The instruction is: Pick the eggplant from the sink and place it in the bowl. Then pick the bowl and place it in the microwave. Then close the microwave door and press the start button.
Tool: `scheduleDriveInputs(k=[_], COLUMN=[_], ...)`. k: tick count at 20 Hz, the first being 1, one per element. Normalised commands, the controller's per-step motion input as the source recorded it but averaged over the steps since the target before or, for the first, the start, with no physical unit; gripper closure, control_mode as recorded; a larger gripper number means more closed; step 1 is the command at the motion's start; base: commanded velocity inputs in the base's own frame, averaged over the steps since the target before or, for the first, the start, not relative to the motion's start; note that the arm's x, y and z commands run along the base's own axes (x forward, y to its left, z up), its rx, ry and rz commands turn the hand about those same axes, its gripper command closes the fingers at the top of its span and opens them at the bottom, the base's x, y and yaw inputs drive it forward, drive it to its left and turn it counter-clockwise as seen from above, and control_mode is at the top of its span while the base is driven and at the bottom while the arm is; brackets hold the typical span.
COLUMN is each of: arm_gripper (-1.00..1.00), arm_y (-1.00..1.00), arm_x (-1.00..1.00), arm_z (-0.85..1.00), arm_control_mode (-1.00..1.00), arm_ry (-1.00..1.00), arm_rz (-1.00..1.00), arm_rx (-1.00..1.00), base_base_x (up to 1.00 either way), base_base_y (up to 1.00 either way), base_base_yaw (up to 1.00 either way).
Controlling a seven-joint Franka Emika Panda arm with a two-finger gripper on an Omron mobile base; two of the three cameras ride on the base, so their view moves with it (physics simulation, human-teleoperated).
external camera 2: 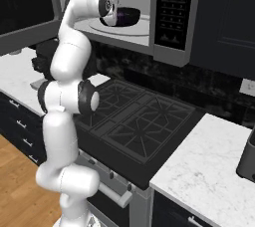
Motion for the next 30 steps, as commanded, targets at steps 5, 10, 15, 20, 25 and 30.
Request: scheduleDriveInputs(k=[5,10,15,20,25,30], arm_gripper=[-1.00,-1.00,-1.00,-1.00,-1.00,-1.00], arm_y=[0.22,0.34,0.29,0.21,0.28,0.35], arm_x=[-1.00,-1.00,-1.00,-1.00,-1.00,-1.00], arm_z=[-0.05,-0.10,0.00,0.12,0.03,0.00], arm_control_mode=[-1.00,-1.00,-1.00,-1.00,-1.00,-1.00], arm_ry=[-0.19,-0.34,-0.14,0.02,0.03,0.00], arm_rz=[-0.01,0.00,0.00,0.00,0.00,0.00], arm_rx=[0.07,0.05,0.10,0.04,0.00,0.00], base_base_x=[0.00,0.00,0.00,0.00,0.00,0.00], base_base_y=[0.00,0.00,0.00,0.00,0.00,0.00], base_base_yaw=[0.00,0.00,0.00,0.00,0.00,0.00])
